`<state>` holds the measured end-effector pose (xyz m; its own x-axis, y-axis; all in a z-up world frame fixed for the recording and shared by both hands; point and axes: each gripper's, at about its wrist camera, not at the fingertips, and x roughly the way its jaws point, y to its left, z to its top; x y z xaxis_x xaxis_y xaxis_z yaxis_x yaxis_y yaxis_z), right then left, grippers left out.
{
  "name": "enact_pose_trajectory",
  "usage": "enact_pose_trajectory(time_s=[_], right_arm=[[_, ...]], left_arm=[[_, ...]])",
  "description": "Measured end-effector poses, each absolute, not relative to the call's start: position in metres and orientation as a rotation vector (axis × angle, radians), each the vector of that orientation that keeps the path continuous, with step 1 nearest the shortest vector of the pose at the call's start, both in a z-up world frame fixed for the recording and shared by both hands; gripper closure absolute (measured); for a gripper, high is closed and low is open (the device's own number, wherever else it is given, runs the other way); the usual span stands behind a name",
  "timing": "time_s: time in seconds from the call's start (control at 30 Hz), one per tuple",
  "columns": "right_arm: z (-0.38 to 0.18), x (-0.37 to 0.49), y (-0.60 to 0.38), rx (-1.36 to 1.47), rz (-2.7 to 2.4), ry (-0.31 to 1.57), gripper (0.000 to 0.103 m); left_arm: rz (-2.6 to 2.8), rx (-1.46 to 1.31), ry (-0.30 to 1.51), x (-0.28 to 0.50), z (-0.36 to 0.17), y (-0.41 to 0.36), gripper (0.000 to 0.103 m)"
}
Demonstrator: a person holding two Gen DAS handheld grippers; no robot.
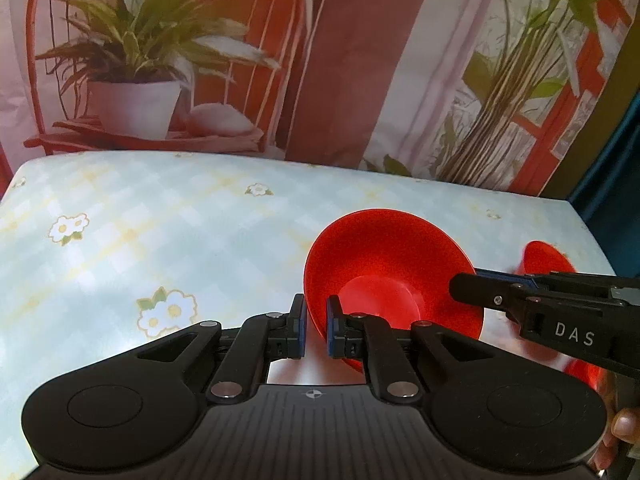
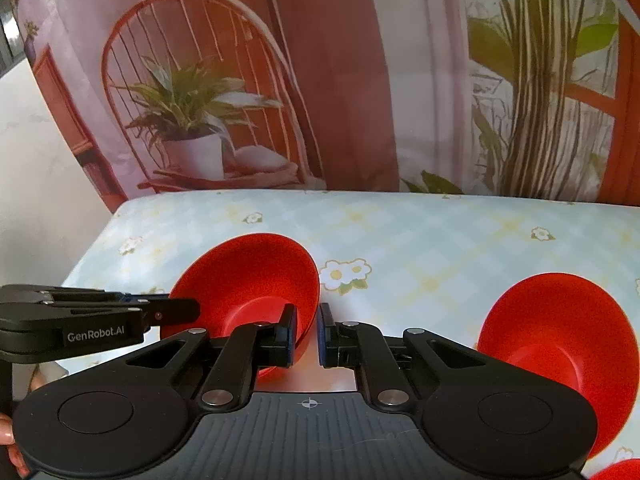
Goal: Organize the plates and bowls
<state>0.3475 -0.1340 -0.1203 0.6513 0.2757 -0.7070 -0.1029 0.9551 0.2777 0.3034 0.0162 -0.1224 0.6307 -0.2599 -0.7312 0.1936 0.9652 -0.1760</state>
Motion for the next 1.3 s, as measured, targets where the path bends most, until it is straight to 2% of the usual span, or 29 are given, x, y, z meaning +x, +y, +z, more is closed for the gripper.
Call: enact_pose_trajectory(time_s=[0.43,0.83,1.3], right_arm=[[-0.078,0.306,-0.194,0.264,0.190,0.750,0.093],[-0.076,0.278,-0.288,0.292,0.090,0.735,0.093],[-0.106,0.284,-0.314,0.301,0.040,0.794,0.093]], left_arm=[[-0.334,-0.051,0.785,0.275,-0.074,-0.052,0.092],[-0.434,-0.015,0.823,0.280,-0.093,-0.141,0.090],[-0.430,0.059,0.854,0.290,-0.111,-0.168,0.090]])
